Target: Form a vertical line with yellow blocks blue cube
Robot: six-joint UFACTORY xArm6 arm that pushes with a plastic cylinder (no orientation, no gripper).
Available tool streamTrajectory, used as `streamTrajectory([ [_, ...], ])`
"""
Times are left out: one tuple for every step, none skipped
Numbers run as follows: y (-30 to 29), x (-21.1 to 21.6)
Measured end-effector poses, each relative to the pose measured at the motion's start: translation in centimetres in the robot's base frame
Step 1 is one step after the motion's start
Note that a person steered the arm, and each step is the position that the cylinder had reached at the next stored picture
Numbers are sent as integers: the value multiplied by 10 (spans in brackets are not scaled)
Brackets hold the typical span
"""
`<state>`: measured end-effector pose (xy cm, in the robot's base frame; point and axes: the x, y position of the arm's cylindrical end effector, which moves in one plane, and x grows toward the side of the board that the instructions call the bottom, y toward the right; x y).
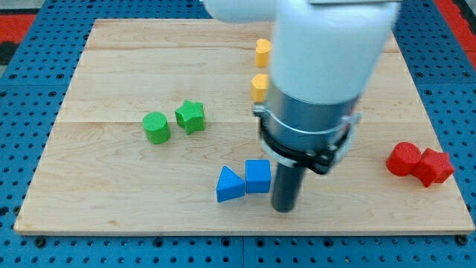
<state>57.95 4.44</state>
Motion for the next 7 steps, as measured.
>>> streamTrajectory([
  [-7,5],
  [-19,7],
  [-34,-25],
  [-39,-56],
  [-40,-83],
  [-40,-90],
  [-27,-74],
])
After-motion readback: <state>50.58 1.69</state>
